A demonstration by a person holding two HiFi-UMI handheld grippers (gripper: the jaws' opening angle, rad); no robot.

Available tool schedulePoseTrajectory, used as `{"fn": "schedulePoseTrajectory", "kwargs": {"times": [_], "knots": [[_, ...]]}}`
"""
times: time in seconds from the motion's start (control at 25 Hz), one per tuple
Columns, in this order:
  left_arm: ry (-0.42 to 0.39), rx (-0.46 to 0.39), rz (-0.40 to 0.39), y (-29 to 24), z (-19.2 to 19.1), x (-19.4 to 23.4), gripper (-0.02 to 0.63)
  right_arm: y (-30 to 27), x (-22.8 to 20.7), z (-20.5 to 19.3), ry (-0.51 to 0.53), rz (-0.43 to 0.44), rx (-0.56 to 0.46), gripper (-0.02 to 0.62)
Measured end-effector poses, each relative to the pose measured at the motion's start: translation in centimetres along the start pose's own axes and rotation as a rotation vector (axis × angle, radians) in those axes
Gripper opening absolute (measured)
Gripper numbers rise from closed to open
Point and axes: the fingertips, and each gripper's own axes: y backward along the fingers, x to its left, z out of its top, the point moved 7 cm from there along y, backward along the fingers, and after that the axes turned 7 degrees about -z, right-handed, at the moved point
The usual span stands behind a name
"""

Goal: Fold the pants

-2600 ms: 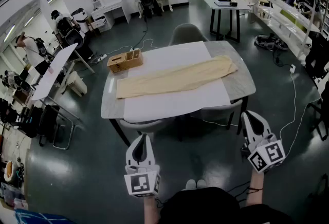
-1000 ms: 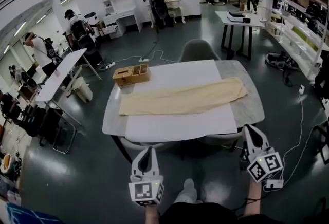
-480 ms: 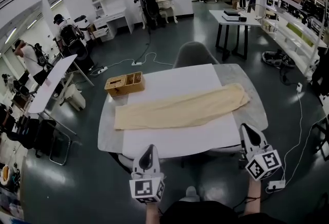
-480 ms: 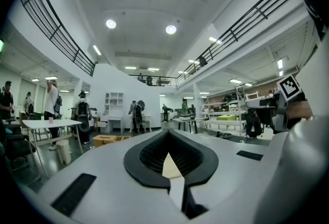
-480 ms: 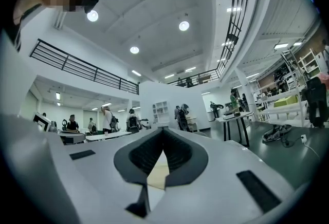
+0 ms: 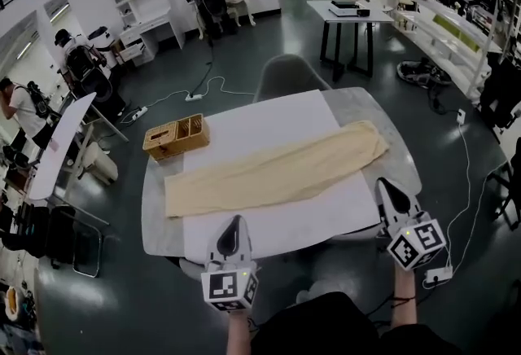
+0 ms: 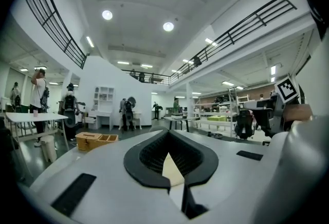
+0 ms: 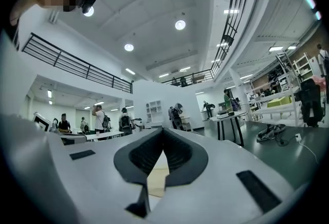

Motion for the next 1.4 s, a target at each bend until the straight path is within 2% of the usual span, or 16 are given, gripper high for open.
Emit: {"fn": "schedulePoseTrajectory", "kwargs": {"times": [0.24, 0.36, 0.68, 1.12, 1.4], "knots": [[0.031, 0.021, -0.071, -3.3, -1.1, -0.4, 0.008, -1.8, -2.2, -0.9, -0.047, -0.034, 0.022, 0.014], [0.051, 0.075, -0.049, -5.5, -1.9, -0.4, 0.008, -3.1, -3.7, -1.7, -0.065, -0.054, 0.042, 0.015], [0.108, 0.139, -0.106, -12.9, -4.1, -0.8, 0.008, -8.1, -8.0, -5.8, -0.150, -0.086, 0.167, 0.015], [0.157, 0.261, -0.143, -21.7, -6.8, -1.1, 0.008, -14.2, -13.3, -7.7, -0.138, -0.106, 0.254, 0.015], [0.186, 0.327, -0.210, -26.6, -8.3, -2.9, 0.008, -16.9, -16.9, -8.8, -0.130, -0.127, 0.312, 0.015]]}}
